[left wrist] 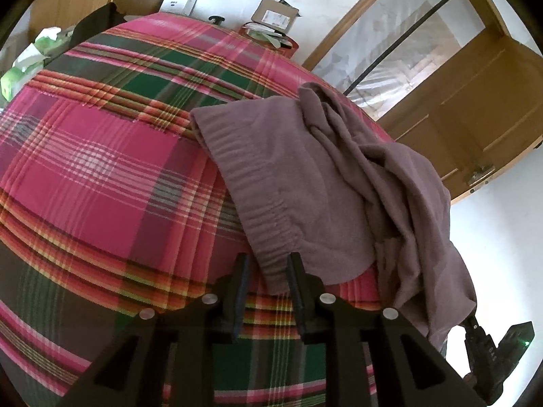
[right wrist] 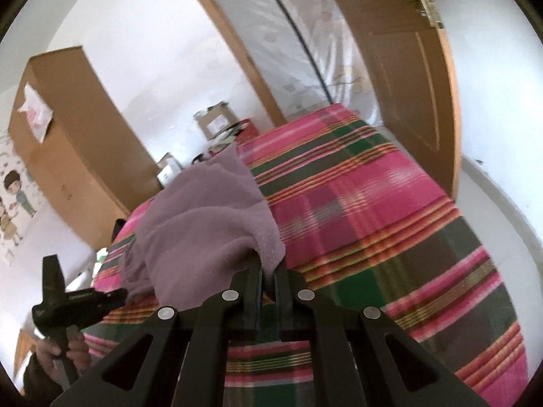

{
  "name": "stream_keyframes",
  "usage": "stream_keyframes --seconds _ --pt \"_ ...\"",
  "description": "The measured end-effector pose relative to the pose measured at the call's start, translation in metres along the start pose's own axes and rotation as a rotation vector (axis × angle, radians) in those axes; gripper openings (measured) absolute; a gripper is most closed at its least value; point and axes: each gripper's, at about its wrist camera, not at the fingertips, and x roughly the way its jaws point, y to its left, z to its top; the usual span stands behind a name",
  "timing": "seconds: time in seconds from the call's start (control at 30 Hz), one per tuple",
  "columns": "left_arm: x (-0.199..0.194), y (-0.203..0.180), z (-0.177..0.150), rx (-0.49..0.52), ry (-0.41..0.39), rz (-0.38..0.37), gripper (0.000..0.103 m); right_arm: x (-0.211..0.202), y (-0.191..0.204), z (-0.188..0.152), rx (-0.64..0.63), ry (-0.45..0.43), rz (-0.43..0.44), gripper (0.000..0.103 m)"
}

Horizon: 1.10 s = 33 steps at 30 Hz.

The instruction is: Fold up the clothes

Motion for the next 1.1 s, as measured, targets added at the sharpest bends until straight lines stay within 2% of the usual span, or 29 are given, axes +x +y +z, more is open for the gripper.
stream_keyframes --seconds 0.2,0.27,0.43,0.53,0.6,0.73,0.83,1.1 --pt "0.000 0.004 0.002 -0.029 -0.003 -0.028 0.023 0.006 0.001 -0.004 -0.064 0.007 -0.099 0.006" --pt "-0.001 0.001 0.001 -0.003 -0.014 -0.029 0.018 0.008 -0.001 -0.006 -0.068 0.014 -0.125 0.007" --pt "-0.003 -0.006 -0.001 0.033 -0.032 -0.026 0.013 0.009 0.001 -0.005 -0.092 0.025 -0.180 0.016" --pt "-0.003 -0.002 0.002 0.010 -0.023 -0.046 0.012 0.002 0.010 -0.003 -0.132 -0.012 -0.218 0.027" --pt "-0.002 0.001 0.003 0.001 -0.017 -0.052 0.012 -0.006 0.019 -0.002 -0.175 -0.043 -0.235 0.029" --pt "-0.001 0.005 0.004 -0.013 -0.006 -0.073 0.012 -0.015 0.046 -0.002 -0.253 -0.086 -0.220 0.031" --pt "-0.001 0.009 0.005 -0.028 0.000 -0.091 0.012 -0.019 0.069 -0.006 -0.286 -0.094 -0.179 0.032" --pt "0.003 0.019 0.010 -0.047 0.043 -0.130 0.012 0.016 0.142 -0.027 -0.447 0.016 0.039 0.032"
